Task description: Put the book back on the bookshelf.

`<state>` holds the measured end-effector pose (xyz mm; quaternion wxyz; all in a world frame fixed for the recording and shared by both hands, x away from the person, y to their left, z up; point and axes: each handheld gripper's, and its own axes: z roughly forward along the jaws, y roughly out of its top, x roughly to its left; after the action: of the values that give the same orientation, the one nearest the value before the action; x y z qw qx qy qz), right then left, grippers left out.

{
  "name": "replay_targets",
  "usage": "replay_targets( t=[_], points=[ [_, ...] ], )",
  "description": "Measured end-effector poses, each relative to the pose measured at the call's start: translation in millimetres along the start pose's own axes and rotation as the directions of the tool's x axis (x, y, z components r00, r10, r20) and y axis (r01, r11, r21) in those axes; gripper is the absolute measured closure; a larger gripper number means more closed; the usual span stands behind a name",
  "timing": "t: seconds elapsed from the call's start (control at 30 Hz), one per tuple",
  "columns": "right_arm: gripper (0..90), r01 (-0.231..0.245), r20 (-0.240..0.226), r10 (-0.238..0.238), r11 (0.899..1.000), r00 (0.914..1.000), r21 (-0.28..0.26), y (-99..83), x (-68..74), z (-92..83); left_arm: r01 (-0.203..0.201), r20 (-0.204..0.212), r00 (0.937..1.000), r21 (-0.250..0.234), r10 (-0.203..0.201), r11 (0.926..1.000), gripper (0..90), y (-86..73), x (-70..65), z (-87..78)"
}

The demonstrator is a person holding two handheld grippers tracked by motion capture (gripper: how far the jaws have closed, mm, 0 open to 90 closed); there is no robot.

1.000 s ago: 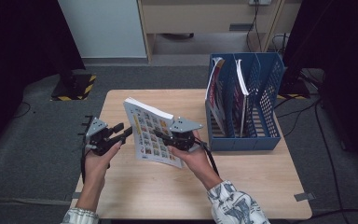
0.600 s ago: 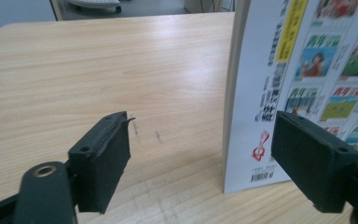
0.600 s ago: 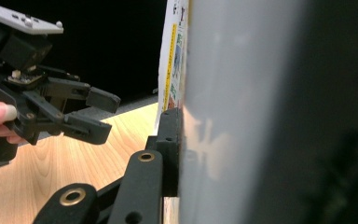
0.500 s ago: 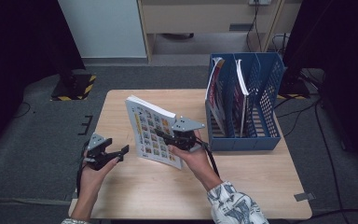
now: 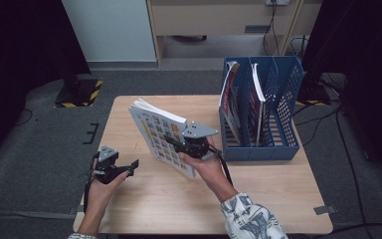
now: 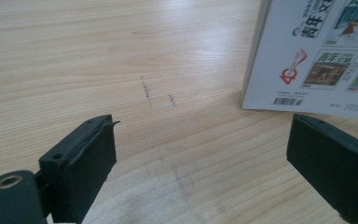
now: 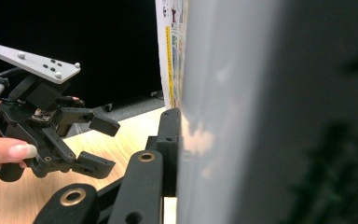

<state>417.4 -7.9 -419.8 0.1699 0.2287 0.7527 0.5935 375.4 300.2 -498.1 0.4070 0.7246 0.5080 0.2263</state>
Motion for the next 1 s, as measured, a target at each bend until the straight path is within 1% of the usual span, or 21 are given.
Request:
replay_targets(
  t=[0.13,0.23,0.3,0.47,0.6,0.87,1.0],
  points=[
    [74.0,0.002,0.002,-0.002,1.000,1.0000,-0.002,1.9,-0.1,-2.7,0.000,-0.001,1.0000,0.003,0.000,1.0000,7.7,-0.7,0.3,0.0],
    [73.9,0.002,-0.001,-0.002,1.000,1.0000,-0.001,3.7,-0.2,-4.6,-0.009,-0.004,0.9999,0.010,0.009,0.9999,7.7,-1.3,-0.1,1.2],
    [73.9,0.005,0.000,-0.005,1.000,1.0000,-0.001,4.9,-0.4,-6.0,-0.019,-0.014,0.9997,0.012,0.019,0.9998,7.4,-1.6,-0.1,1.9],
    [73.9,0.005,0.005,-0.005,1.000,1.0000,-0.008,6.7,-1.6,-8.9,-0.016,-0.012,0.9998,0.014,0.017,0.9998,6.9,-2.1,-0.3,2.5],
    [73.9,0.003,0.004,-0.003,1.000,1.0000,-0.005,7.5,-2.4,-10.5,-0.021,-0.017,0.9996,0.019,0.022,0.9996,6.5,-2.7,0.2,2.6],
    [73.9,0.011,0.003,-0.011,1.000,0.9999,0.001,9.0,-1.9,-15.7,-0.018,-0.017,0.9997,0.026,0.018,0.9995,6.5,-4.2,1.4,3.7],
    [73.9,0.014,0.002,-0.014,1.000,0.9999,0.001,10.3,-1.7,-20.2,-0.033,-0.023,0.9991,0.036,0.034,0.9988,6.5,-4.5,0.6,4.8]
  ],
)
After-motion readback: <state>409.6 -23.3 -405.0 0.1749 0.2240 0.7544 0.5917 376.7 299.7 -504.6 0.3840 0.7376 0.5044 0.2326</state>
